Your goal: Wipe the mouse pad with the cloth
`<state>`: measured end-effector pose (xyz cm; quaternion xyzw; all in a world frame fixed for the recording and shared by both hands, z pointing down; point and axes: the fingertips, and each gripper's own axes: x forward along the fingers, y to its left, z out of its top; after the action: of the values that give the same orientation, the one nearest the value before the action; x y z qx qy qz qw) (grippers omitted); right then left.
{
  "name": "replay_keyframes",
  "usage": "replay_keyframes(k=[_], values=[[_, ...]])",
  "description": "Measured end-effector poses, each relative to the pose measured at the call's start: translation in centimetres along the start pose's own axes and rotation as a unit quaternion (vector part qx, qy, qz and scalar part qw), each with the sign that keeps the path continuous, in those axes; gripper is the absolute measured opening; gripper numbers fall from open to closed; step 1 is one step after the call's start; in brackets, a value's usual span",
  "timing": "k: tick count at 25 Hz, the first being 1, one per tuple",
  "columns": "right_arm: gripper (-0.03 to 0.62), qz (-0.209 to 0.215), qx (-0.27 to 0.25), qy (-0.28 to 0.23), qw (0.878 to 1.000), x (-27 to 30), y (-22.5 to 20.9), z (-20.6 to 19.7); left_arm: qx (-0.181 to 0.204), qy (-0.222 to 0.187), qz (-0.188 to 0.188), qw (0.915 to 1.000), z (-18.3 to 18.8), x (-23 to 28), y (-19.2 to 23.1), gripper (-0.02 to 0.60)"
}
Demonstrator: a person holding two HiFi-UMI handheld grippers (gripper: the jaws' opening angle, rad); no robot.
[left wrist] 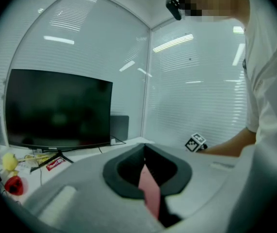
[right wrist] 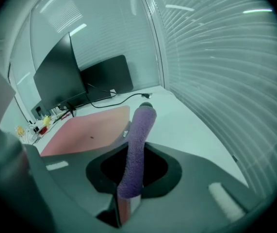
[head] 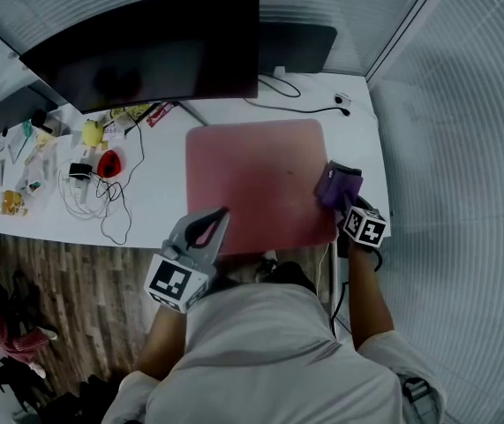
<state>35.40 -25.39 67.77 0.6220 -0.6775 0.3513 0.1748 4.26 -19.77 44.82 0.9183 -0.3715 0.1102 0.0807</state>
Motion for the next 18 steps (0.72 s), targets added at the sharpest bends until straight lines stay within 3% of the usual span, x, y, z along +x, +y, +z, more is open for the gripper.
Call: replay_keyframes(k=[3,7,13,18], values=[[0.052,0.035,-0.043,-0.027,0.998,-1.4,4.4,0.5,-0.002,0.003,0.006,1.0,-0.5,-1.1,0.2,0.002],[0.052,0.125,-0.101,-0.037,0.986,-2.3,14.3,0.9,-0.005,-0.003,0.011,0.9999,-0.6,-2.5,1.1,0.002],[0.052,0.259,-0.112,-0.002,0.959,-2.4,30.1,-0.8,-0.009,-0.013,0.021,0.9996,-0.2,-6.9,4.3,0.002],[0.052,0.318,-0.17,0.038,0.932,-1.9,41.2,-4.8,-0.017,-0.014,0.045,0.9988,-0.8,-12.0,7.9,0.002]])
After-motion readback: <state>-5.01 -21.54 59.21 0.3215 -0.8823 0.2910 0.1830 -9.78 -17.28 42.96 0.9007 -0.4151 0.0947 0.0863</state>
